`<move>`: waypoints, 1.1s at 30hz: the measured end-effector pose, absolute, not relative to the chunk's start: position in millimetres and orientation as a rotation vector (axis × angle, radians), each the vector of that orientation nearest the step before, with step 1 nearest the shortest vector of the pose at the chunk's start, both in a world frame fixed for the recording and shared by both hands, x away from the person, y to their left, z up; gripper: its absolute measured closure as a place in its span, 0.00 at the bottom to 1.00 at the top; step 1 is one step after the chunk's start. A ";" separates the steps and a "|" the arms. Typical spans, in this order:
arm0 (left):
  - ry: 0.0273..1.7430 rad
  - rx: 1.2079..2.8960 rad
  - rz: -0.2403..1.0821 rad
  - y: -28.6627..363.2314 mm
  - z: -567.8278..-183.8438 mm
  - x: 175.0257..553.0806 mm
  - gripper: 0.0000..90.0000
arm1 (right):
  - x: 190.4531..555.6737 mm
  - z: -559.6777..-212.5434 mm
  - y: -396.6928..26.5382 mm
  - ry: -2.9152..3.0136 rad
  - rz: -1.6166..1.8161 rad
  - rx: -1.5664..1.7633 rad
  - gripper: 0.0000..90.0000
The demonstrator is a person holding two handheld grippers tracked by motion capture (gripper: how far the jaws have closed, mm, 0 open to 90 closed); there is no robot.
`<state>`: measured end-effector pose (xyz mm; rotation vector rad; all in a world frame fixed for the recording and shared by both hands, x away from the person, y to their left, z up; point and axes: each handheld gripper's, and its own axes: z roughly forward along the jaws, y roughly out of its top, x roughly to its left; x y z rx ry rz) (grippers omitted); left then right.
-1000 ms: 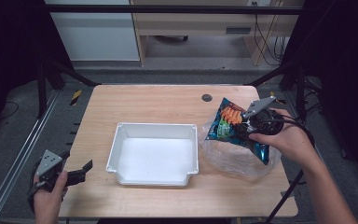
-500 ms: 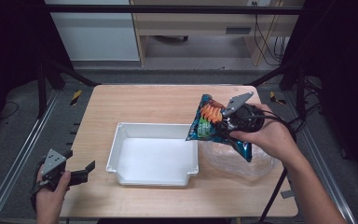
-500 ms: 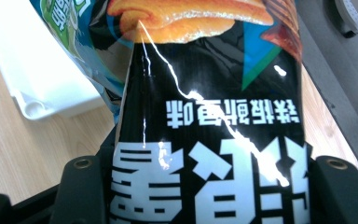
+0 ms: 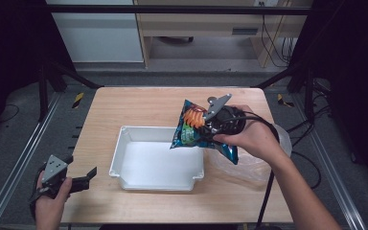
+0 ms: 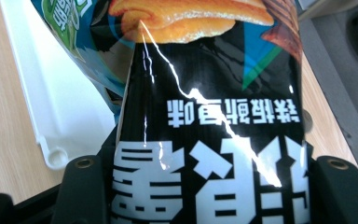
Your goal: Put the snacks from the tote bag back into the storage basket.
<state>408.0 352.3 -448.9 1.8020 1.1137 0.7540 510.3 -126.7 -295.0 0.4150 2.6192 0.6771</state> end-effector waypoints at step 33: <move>1.157 1.787 0.769 356.5 -448.9 409.6 0.03 | 518.2 -329.1 -51.7 2.713 0.726 0.280 0.44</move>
